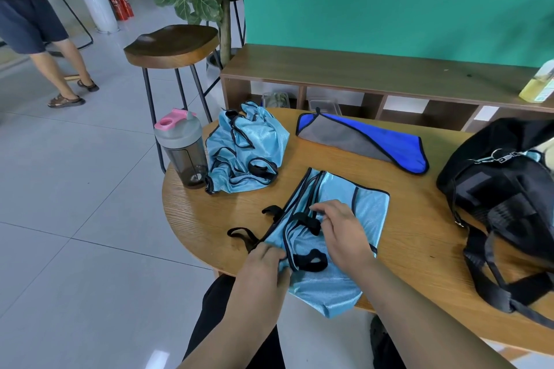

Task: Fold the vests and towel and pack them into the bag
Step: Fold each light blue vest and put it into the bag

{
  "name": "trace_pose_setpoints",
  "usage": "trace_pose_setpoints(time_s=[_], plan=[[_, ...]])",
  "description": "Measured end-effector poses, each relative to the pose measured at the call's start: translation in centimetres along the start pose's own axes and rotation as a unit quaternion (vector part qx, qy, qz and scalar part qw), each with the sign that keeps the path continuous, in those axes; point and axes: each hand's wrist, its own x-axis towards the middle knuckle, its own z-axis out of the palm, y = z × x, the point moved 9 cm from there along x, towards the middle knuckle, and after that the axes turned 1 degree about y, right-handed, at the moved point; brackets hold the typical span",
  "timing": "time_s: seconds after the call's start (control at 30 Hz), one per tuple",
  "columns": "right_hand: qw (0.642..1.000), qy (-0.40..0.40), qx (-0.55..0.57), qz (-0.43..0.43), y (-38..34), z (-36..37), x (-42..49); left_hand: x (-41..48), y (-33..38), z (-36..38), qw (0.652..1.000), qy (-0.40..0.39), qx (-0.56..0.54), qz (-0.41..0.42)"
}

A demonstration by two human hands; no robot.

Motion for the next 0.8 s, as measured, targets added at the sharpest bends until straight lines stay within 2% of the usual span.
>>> trace_pose_setpoints(time_s=[0.07, 0.13, 0.23, 0.33, 0.4, 0.53, 0.67, 0.8], plan=[[1.0, 0.002, 0.007, 0.002, 0.0, -0.2, 0.0, -0.1, -0.3, -0.9, 0.998, 0.03, -0.045, -0.033], [0.999, 0.009, 0.033, 0.013, 0.1, -0.5, 0.2, -0.7, -1.5, -1.6, 0.98, 0.054, -0.138, -0.13], [0.99, 0.033, 0.122, 0.065, 0.7, -1.5, 1.1, -1.6, -3.4, -1.6, 0.921, 0.107, -0.263, -0.266], [0.988, 0.063, 0.101, 0.096, 1.4, -3.4, 3.2, -1.8, -4.4, -0.5, 0.861, 0.106, -0.355, -0.349], [0.993, 0.065, 0.024, 0.096, 2.1, -4.9, 5.3, -1.8, -4.2, -0.1, 0.835, 0.091, -0.401, -0.366], [0.982, -0.035, -0.159, 0.094, 4.2, -5.5, 10.3, -1.6, -4.0, -0.1, 0.835, 0.095, -0.403, -0.364], [0.967, -0.137, -0.199, 0.08, 5.0, -3.6, 13.5, -1.8, -4.9, 0.3, 0.818, 0.1, -0.414, -0.386], [0.962, -0.165, -0.206, 0.069, 5.3, -1.9, 14.8, -1.9, -5.2, 0.1, 0.8, 0.111, -0.434, -0.398]])
